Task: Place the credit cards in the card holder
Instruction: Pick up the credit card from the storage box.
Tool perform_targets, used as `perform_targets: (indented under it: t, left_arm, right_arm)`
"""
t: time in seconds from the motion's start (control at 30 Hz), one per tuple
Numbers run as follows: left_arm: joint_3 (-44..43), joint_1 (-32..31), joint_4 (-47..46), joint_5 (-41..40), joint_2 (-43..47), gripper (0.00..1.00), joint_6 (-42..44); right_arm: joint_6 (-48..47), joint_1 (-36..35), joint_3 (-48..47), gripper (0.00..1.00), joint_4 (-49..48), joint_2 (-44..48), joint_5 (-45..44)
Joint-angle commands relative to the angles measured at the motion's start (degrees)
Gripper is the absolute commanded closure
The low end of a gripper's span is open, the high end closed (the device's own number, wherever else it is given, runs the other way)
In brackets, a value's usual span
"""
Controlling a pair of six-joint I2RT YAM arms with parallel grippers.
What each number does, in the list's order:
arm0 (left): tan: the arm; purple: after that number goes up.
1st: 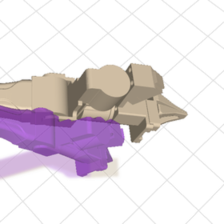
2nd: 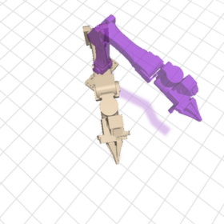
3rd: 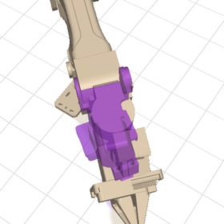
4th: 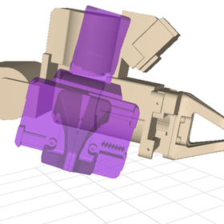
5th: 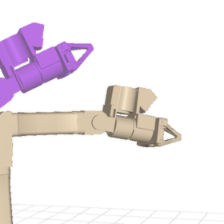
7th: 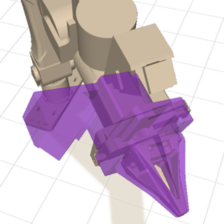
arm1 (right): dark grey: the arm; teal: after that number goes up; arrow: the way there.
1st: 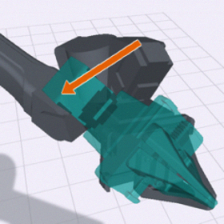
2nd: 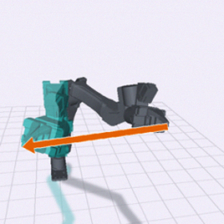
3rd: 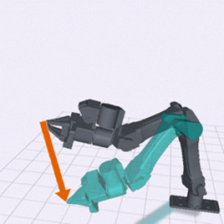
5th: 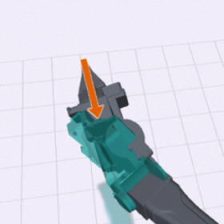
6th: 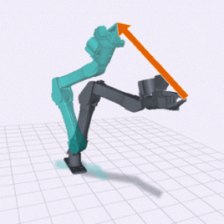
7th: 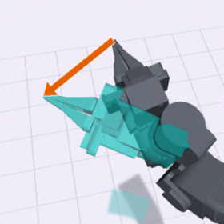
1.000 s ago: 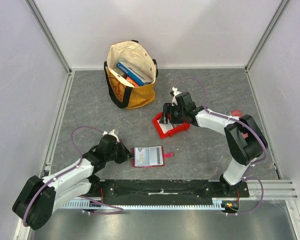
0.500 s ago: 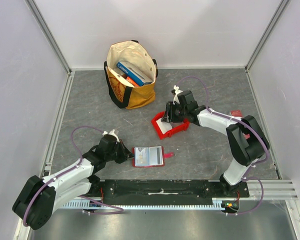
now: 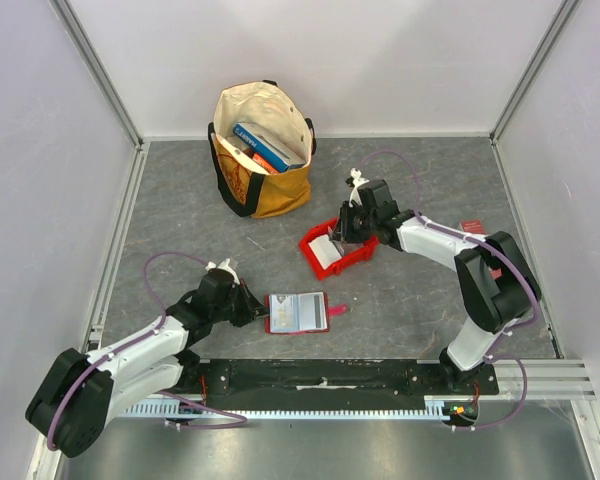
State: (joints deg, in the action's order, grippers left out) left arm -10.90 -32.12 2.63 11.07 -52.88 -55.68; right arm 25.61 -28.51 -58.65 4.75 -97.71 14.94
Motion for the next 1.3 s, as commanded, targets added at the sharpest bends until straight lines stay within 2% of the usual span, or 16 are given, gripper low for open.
perform_targets:
  t: [0.0,0.07,0.2,0.47,0.7,0.83,1.03,1.27]
  left_arm:
    - [-1.7,0.0,-2.1,0.6,-0.2,0.98,1.9]
    - [-1.7,-0.1,-2.1,0.5,-0.2,0.98,1.9]
    - [-1.7,0.0,-2.4,0.5,-0.2,0.98,1.9]
    - [-1.4,0.0,-2.4,0.9,-0.6,0.98,1.9]
    - [-1.3,0.0,-2.5,0.9,-0.1,0.98,1.8]
    - [-1.7,0.0,-2.4,0.9,-0.3,0.98,2.0]
    - [-1.7,0.0,-2.5,1.3,0.1,0.98,2.1]
    - [-1.8,0.0,-2.5,1.6,0.0,0.98,2.4]
  right_arm:
    - [-1.4,0.1,-0.9,0.81,-1.0,2.9,-0.6]
    - [-2.7,0.1,-1.9,0.84,-0.1,3.1,-1.9]
    - [-5.7,0.1,-4.5,1.00,3.1,2.9,-4.6]
    - [-12.6,0.0,-7.5,1.00,7.8,6.0,-10.4]
    - [-15.9,-2.6,-5.2,1.00,13.4,17.5,-19.8]
    - [-12.9,-7.9,0.6,1.00,16.1,25.7,-27.5]
    - [-0.5,-18.3,12.4,1.00,17.8,37.3,-35.2]
    - [7.7,-24.0,21.2,1.00,17.3,41.7,-38.7]
